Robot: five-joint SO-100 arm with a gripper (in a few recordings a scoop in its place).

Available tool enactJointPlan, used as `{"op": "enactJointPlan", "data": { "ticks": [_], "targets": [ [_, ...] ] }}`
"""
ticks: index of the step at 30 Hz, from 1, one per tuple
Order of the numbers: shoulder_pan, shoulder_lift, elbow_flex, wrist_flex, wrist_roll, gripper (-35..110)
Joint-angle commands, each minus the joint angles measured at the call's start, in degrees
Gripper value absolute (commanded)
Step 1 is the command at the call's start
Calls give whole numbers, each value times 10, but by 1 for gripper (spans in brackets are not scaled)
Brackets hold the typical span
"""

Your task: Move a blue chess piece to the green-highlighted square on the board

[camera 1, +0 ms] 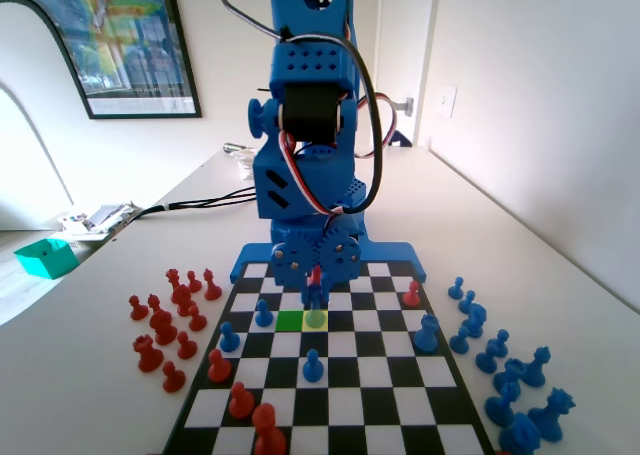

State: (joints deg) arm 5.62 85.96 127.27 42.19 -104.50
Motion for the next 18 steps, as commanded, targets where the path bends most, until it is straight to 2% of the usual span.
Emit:
{"op": "enactJointPlan", "data": {
  "ticks": [1,6,14,18],
  "targets": [
    [5,20,-6,4,-13,1],
    [6,20,-21,14,-11,1],
    [29,21,-106,118,-16,1],
    [48,21,-124,134,-27,1]
  ]
}}
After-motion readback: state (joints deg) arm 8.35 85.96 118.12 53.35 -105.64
